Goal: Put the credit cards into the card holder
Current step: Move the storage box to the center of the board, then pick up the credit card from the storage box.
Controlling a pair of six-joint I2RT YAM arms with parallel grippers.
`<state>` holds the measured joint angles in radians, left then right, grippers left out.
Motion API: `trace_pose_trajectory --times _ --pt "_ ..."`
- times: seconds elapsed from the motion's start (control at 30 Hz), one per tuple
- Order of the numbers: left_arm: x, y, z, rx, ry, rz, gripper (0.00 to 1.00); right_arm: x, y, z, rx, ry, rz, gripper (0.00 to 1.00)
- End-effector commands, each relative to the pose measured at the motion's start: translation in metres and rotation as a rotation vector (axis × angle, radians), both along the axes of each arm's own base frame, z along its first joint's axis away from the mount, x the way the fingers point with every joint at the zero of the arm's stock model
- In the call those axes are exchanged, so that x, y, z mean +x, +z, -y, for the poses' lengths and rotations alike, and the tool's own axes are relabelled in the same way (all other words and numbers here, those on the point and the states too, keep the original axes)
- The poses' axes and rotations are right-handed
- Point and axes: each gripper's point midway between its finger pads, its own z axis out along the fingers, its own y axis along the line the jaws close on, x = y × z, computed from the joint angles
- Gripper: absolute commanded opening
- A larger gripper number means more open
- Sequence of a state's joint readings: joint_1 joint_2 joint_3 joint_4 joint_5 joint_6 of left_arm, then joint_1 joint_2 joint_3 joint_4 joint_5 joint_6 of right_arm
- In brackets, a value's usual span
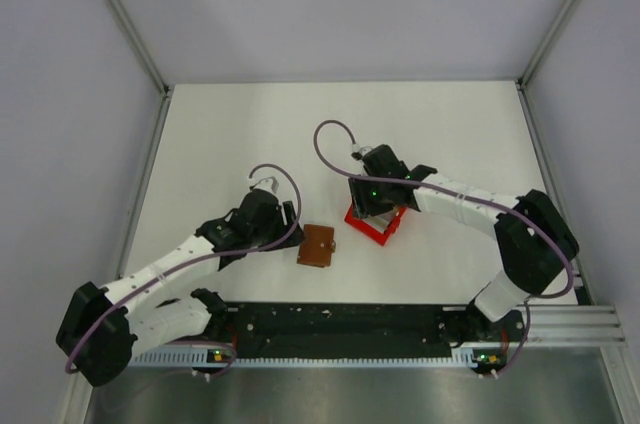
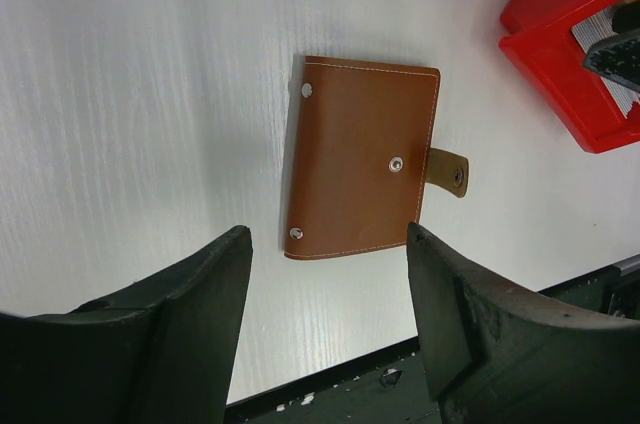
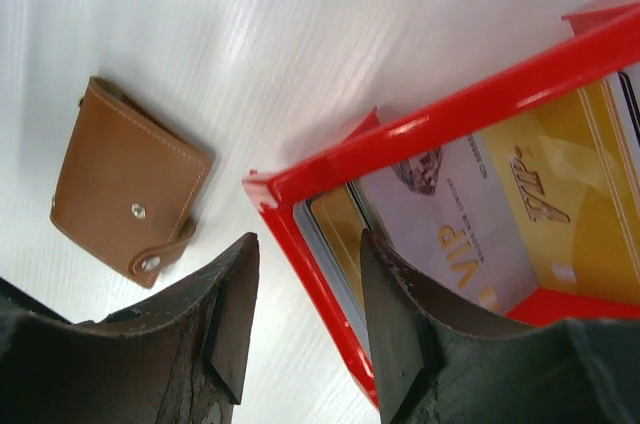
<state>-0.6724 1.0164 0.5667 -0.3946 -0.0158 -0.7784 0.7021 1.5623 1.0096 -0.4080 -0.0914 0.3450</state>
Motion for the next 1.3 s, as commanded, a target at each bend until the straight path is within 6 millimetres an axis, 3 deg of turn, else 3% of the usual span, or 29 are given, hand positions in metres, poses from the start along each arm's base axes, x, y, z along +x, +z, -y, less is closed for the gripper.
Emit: trace_pose_trajectory --times 0.0,0.2,0.53,0.63,0.8,0.97,1.03,1.27 --pt "0.010 0.016 0.008 -0.028 -0.013 0.053 0.67 0.036 0.021 -0.022 0.078 -0.083 0.074 0.45" --pt "0.011 0.016 0.010 -0.026 -0.017 0.050 0.67 0.061 0.022 -0.022 0.042 -0.130 0.124 0.46" --pt "0.012 0.010 0.012 -0.023 -0.022 0.035 0.67 0.079 0.027 -0.015 0.039 -0.154 0.120 0.47" --pt "0.011 0.009 0.011 -0.021 -0.022 0.031 0.67 0.086 0.024 0.001 -0.017 -0.202 0.150 0.49" --pt "0.011 0.009 0.011 -0.021 -0.022 0.033 0.67 0.076 0.025 -0.001 0.020 -0.114 0.114 0.50" --pt "0.011 0.010 0.011 -0.020 -0.025 0.036 0.67 0.059 0.024 0.005 0.023 -0.050 0.108 0.59" --pt "0.007 0.012 0.018 -0.048 -0.061 0.030 0.67 0.052 0.019 0.007 0.026 -0.028 0.092 0.66" --pt "0.012 0.032 0.042 -0.151 -0.159 0.095 0.68 0.045 0.008 0.016 0.013 -0.015 0.069 0.74"
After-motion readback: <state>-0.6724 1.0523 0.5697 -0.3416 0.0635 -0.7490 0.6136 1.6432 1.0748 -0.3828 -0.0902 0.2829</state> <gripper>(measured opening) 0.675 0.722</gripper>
